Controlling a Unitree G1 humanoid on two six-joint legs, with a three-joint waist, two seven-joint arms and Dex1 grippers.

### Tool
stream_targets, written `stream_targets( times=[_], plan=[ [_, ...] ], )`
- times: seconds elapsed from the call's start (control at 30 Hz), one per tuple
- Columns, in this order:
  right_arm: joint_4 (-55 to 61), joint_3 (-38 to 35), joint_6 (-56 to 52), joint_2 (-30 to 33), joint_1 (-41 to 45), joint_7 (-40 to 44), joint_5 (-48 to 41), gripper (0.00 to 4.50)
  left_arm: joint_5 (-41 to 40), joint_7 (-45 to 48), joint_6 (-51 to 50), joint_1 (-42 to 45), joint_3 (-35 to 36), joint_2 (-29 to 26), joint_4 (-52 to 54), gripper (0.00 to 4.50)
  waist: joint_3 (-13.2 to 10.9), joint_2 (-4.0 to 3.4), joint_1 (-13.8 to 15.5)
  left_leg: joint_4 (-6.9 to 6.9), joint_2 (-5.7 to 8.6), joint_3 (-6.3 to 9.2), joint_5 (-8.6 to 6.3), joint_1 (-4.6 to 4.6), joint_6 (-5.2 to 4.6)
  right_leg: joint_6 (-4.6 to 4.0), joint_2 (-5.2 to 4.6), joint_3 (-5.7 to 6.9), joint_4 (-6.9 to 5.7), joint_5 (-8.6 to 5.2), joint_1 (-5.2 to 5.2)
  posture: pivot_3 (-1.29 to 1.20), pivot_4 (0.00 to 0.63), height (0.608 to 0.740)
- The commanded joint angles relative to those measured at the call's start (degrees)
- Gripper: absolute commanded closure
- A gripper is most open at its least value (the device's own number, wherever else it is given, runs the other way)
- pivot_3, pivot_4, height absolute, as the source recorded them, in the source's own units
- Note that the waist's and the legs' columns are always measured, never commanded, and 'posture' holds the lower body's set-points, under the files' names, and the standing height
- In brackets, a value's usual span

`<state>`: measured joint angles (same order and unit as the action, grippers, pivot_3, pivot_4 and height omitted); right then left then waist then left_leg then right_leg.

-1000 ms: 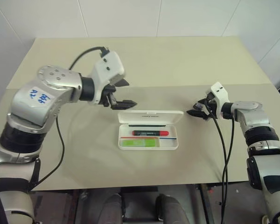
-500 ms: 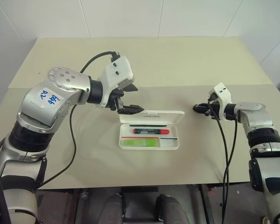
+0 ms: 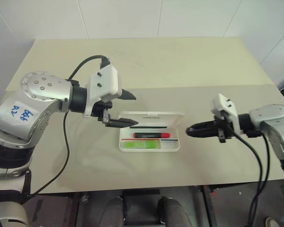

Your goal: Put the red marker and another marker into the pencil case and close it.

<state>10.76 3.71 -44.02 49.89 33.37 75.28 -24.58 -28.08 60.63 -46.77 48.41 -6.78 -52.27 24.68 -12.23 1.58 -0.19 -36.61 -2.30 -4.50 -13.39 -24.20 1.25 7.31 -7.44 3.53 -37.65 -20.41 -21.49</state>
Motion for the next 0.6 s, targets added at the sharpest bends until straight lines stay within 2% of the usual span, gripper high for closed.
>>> stream_targets(
  times=[0.03, 0.3, 0.6],
  plan=[
    [3.0, 3.05, -1.09, -3.21, 1.38, -2.29, -1.22, 4.12, -1.41, 2.36, 0.94, -0.84, 1.3, -2.11, 4.2, 0.62, 0.0, 0.01, 0.17, -0.01, 0.0, 0.01, 0.0, -0.01, 0.0, 0.0, 0.01, 0.01, 0.0, 0.0, 0.0, 0.0, 0.15, 0.74],
    [3.26, 7.32, 0.84, -3.86, 0.32, -2.19, 0.11, 4.12, -1.69, 1.22, -1.49, -4.59, 0.33, -3.23, 9.15, 0.62, 0.0, 0.01, 0.38, -0.18, 0.03, 0.04, -0.06, -0.09, -0.09, 0.01, -0.02, 0.03, -0.01, 0.0, 0.01, 0.0, 0.15, 0.74],
    [0.01, 10.22, 6.35, -5.14, 0.74, -3.75, 4.47, 4.12, -1.42, -0.79, -3.6, -4.87, -0.18, -2.7, 9.32, 0.62, 0.0, 0.02, 0.17, -0.31, 0.01, 0.05, -0.07, -0.09, -0.09, 0.01, -0.01, 0.0, 0.0, 0.0, -0.01, 0.0, 0.15, 0.74]
  ],
)
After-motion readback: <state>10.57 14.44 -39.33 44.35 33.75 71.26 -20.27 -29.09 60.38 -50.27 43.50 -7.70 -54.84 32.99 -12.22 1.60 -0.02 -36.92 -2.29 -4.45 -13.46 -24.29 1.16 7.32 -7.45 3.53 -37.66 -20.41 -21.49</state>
